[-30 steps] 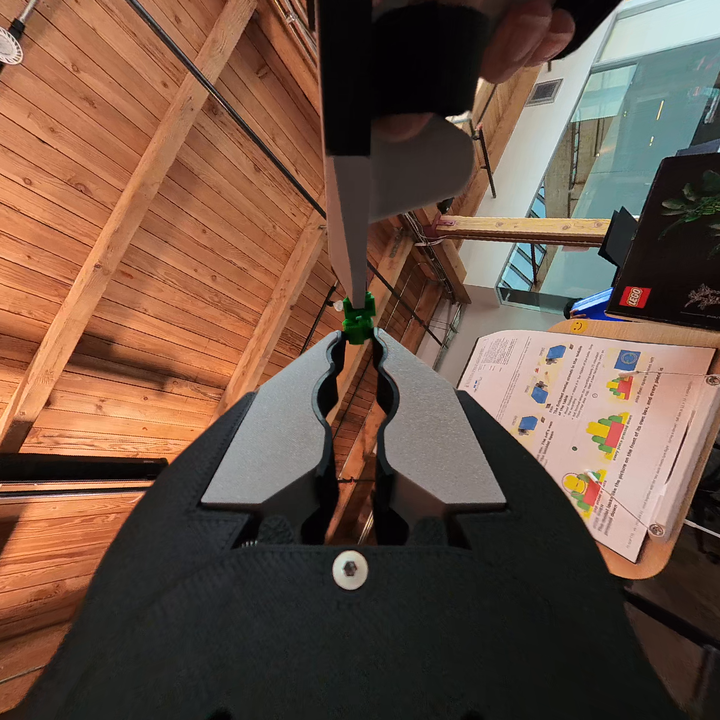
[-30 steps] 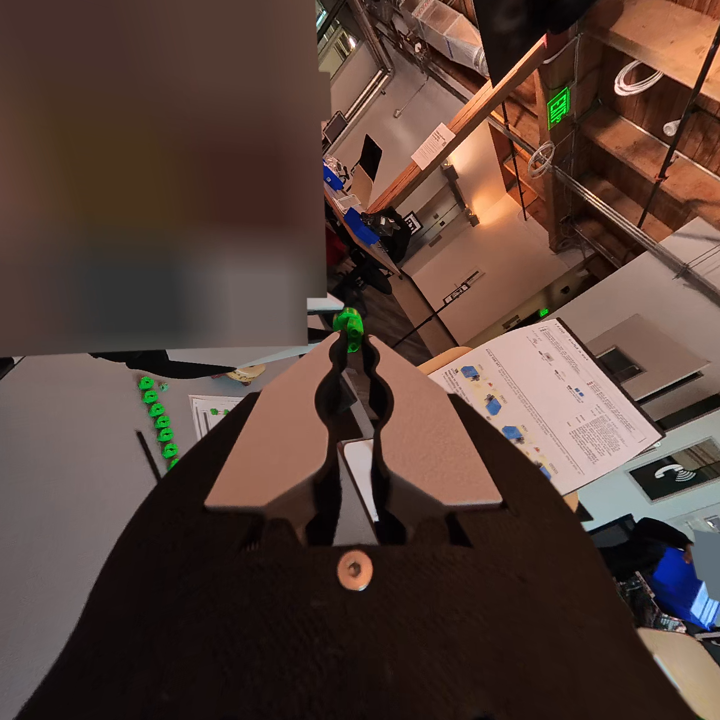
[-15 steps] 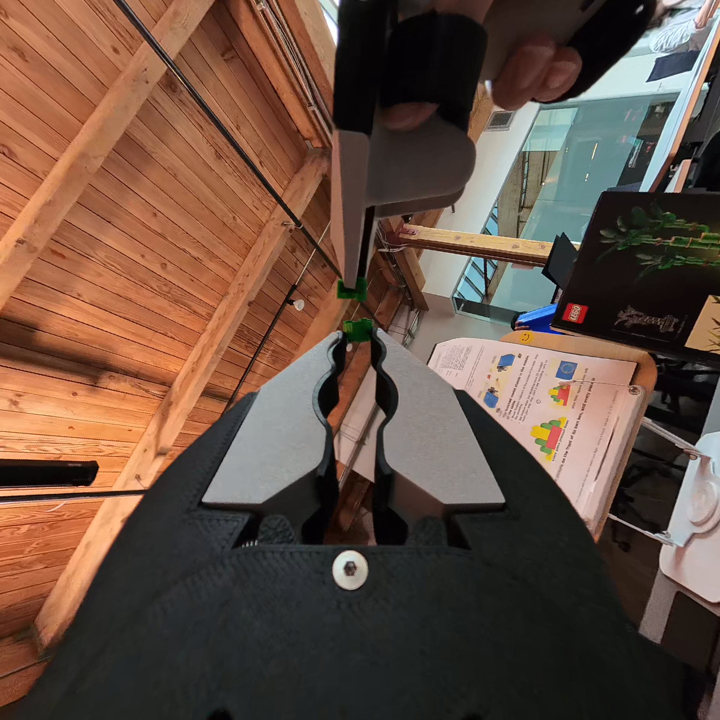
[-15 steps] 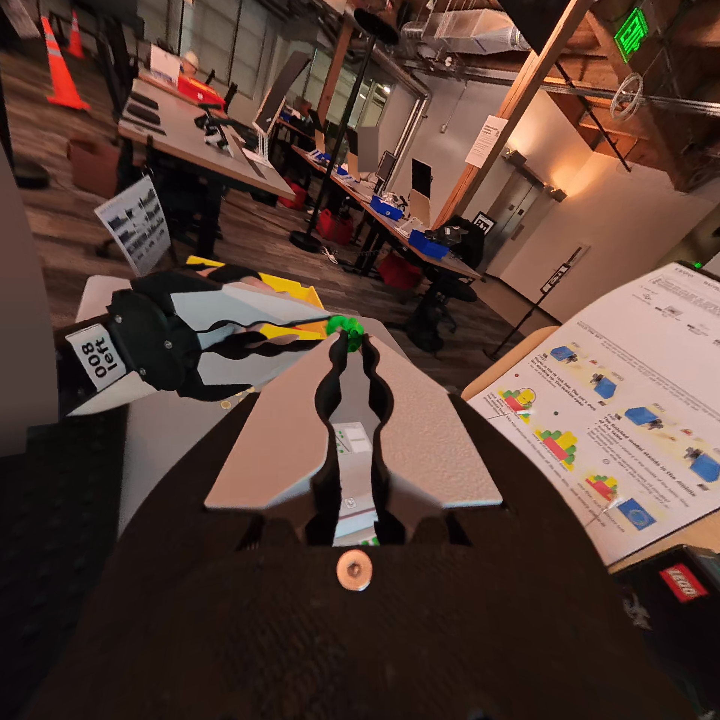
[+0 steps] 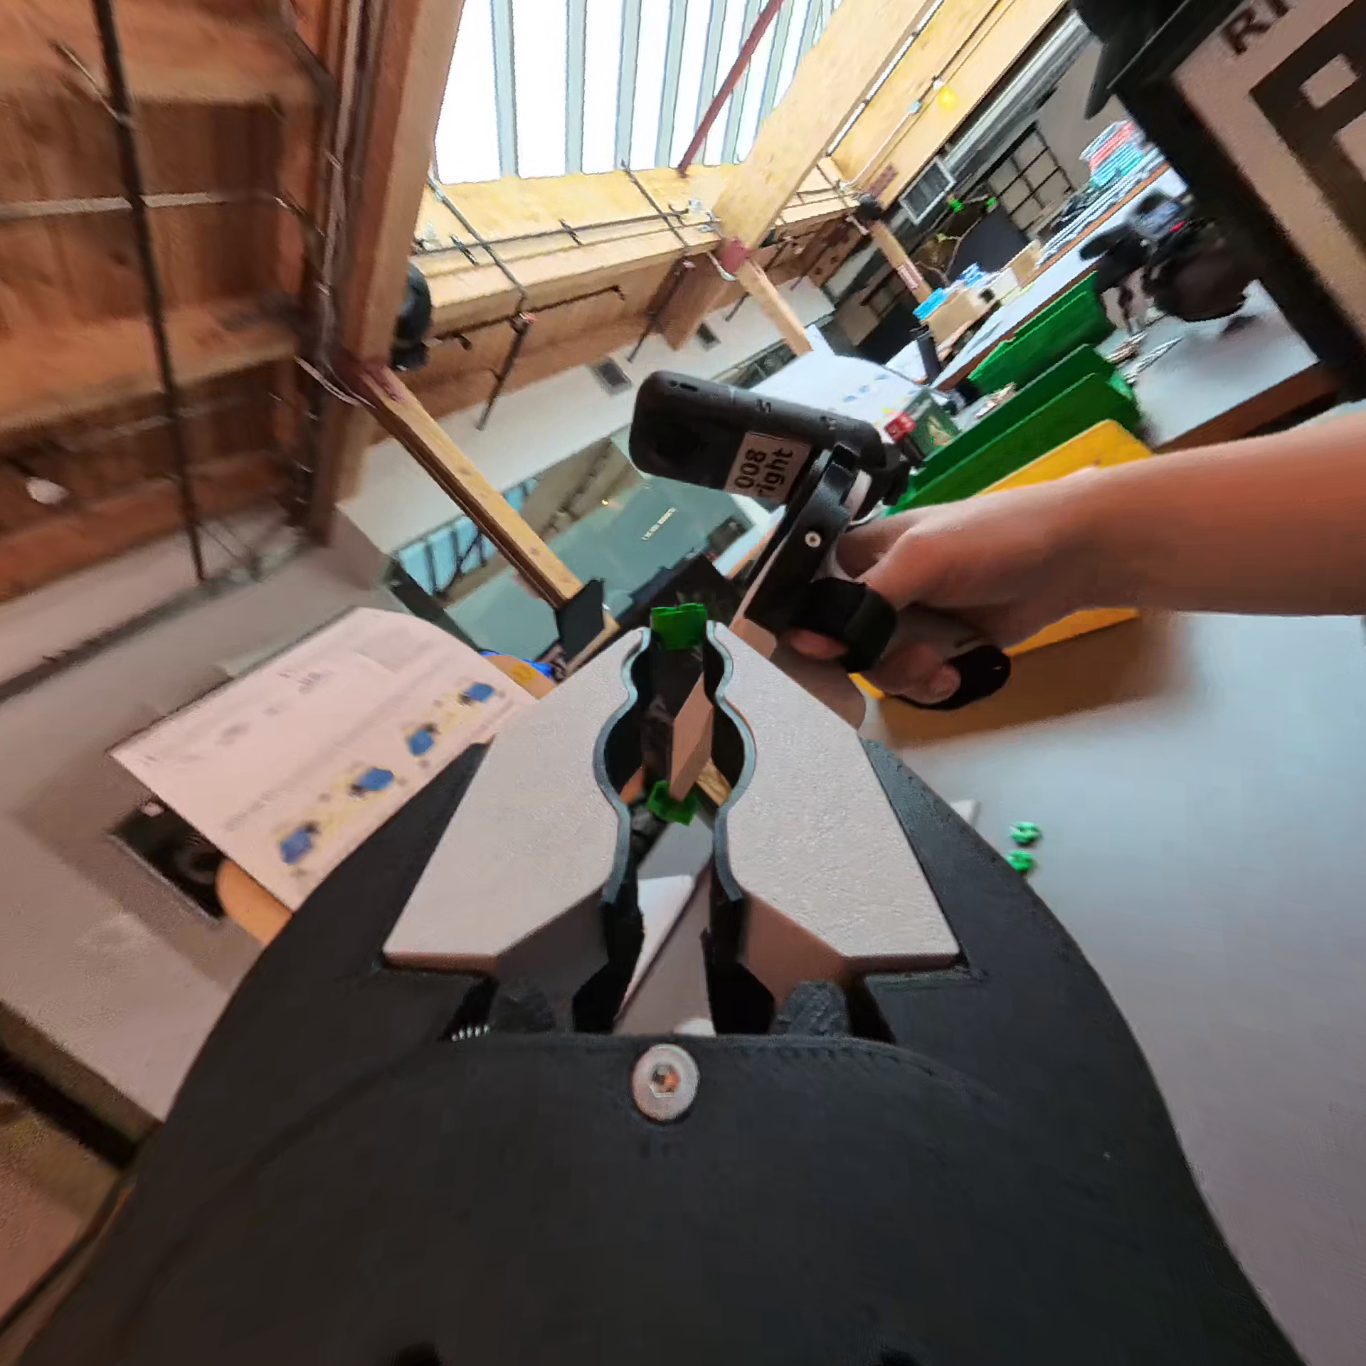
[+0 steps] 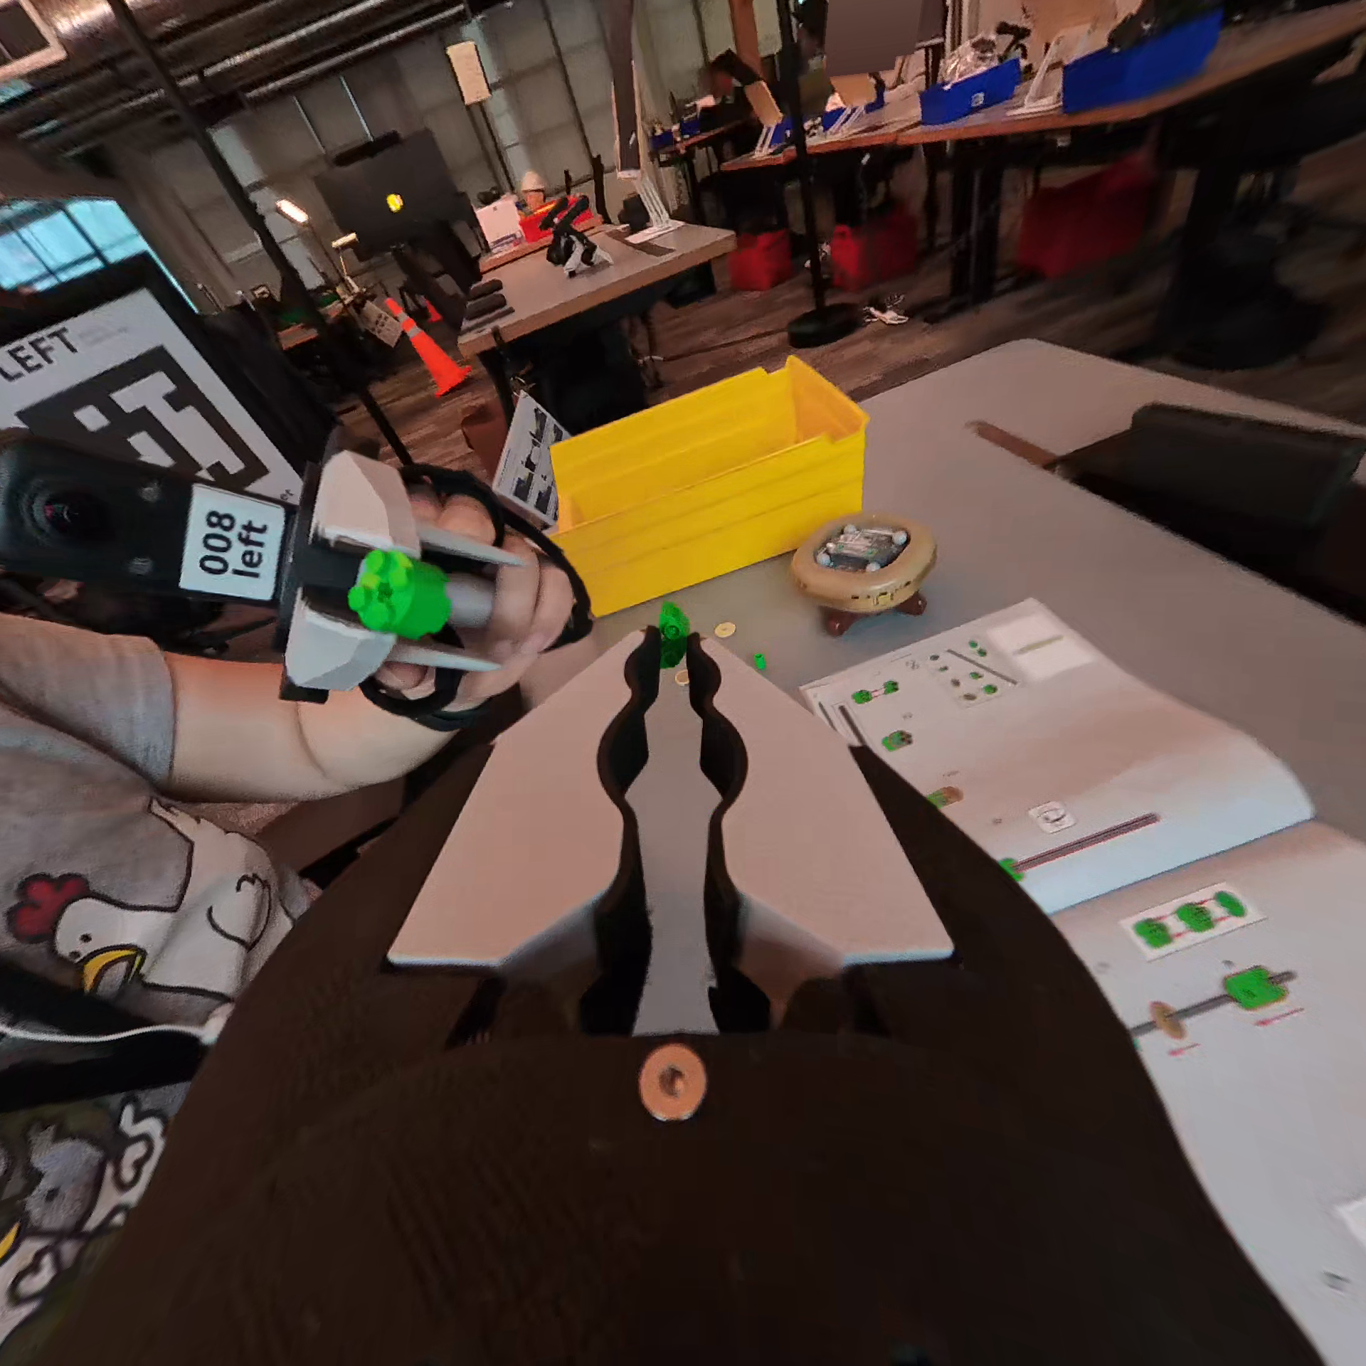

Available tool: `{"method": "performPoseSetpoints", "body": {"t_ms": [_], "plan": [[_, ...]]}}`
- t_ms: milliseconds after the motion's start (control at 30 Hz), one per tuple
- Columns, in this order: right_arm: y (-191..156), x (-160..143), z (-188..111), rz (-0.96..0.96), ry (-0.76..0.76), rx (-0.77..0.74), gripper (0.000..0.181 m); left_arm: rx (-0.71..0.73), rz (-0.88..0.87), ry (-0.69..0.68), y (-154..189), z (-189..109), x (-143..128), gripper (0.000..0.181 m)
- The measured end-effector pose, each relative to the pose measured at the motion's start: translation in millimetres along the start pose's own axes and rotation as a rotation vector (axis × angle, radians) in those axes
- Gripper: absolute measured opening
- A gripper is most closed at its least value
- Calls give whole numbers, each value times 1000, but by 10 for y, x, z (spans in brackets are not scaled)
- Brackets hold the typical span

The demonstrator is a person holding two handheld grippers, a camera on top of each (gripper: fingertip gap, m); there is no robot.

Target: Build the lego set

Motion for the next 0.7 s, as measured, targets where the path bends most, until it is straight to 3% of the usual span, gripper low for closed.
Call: {"method": "performPoseSetpoints", "body": {"t_ms": [233,367,700], "plan": [[-34,-414,170,-146,33,8,6,-90,-282,-118,146,-139,-294,9],[3,-520,217,-237,32,-61,6,-146,-427,-168,205,-115,-388,9],[38,-531,198,-242,62,-133,6,-142,-507,-187,318,-101,-519,10]]}}
Point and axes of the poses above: each gripper's, where its closed fingertips meet, z out along the fingers, x out of its top, y = z × x across the jaws, the point moved 7 cm from there along -z, back along the fingers, and after that the axes turned 14 degrees about x, right-handed, at the moved point
